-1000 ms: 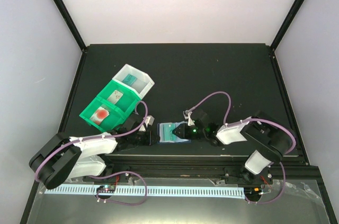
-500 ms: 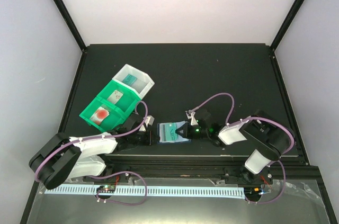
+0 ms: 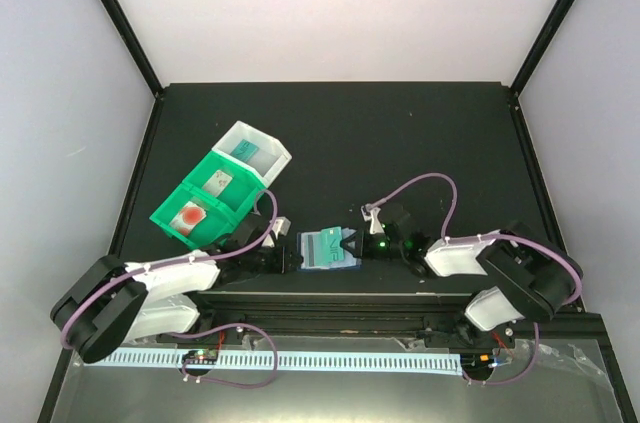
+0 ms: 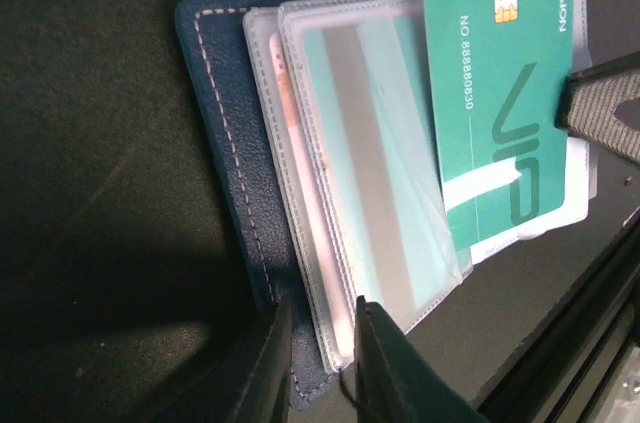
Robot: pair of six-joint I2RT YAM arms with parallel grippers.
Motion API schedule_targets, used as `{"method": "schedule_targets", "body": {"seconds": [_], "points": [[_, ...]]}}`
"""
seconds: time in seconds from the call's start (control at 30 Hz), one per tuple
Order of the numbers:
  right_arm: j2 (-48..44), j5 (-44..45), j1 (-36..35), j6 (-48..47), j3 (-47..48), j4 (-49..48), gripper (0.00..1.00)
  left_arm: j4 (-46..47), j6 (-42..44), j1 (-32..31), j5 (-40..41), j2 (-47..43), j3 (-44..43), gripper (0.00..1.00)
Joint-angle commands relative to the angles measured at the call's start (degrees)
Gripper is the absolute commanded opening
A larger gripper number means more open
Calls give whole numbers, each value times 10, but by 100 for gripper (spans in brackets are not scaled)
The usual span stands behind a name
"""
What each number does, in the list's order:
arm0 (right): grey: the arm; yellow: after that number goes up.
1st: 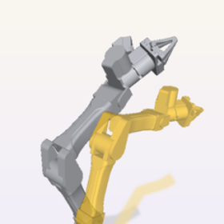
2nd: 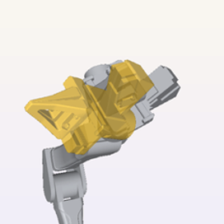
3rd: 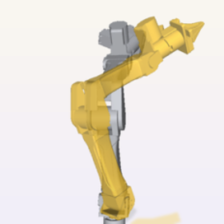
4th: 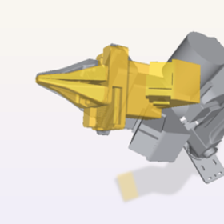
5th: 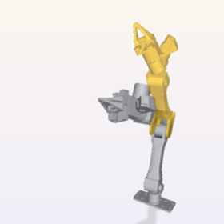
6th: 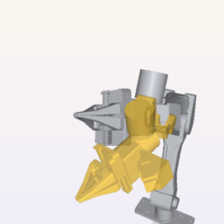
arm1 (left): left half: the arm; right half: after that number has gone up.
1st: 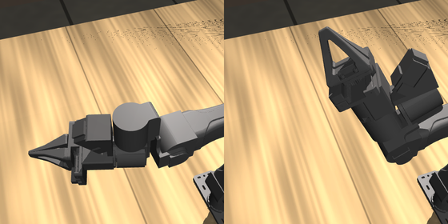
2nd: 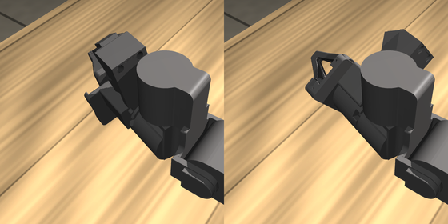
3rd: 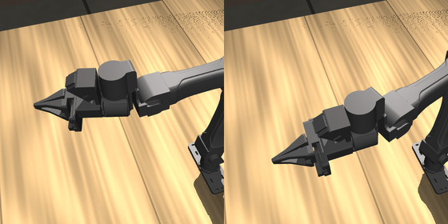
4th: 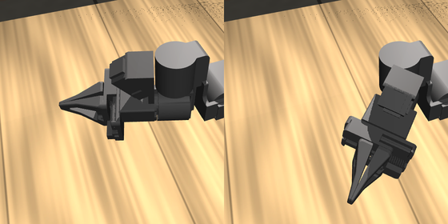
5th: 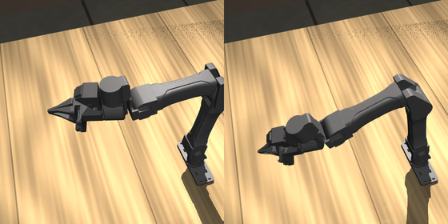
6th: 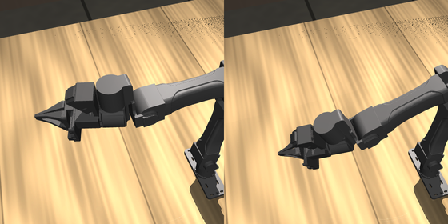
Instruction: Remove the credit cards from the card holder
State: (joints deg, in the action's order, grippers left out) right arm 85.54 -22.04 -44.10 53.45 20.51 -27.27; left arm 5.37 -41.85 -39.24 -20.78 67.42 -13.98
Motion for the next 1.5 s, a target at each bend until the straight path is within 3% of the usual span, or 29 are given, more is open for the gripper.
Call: {"method": "schedule_targets", "body": {"seconds": [0.0,0.13,0.37,0.43,0.5,0.7,0.93,1.17,1.47], "points": [[-28,5,4,-54,13,56,1,-43,9,-3,11,-29,-31,25],[-47,-14,11,-74,11,70,1,-69,7,-3,8,-63,-51,51],[-116,-18,24,-121,10,122,1,-101,4,-2,-4,-144,-67,75],[-138,-30,27,-143,17,148,1,-127,11,-1,5,-167,-80,89],[-158,-43,30,-168,30,179,1,-165,25,-1,17,-189,-100,94],[-218,-116,31,-229,60,248,1,-250,72,2,17,-225,-160,93],[-260,-236,32,-253,75,258,1,-252,84,4,-57,-267,-172,81],[-260,-379,31,-195,62,160,1,-244,105,8,-164,-291,-177,69],[-239,-439,31,-108,35,35,1,-210,106,16,-250,-291,-173,59]]}}
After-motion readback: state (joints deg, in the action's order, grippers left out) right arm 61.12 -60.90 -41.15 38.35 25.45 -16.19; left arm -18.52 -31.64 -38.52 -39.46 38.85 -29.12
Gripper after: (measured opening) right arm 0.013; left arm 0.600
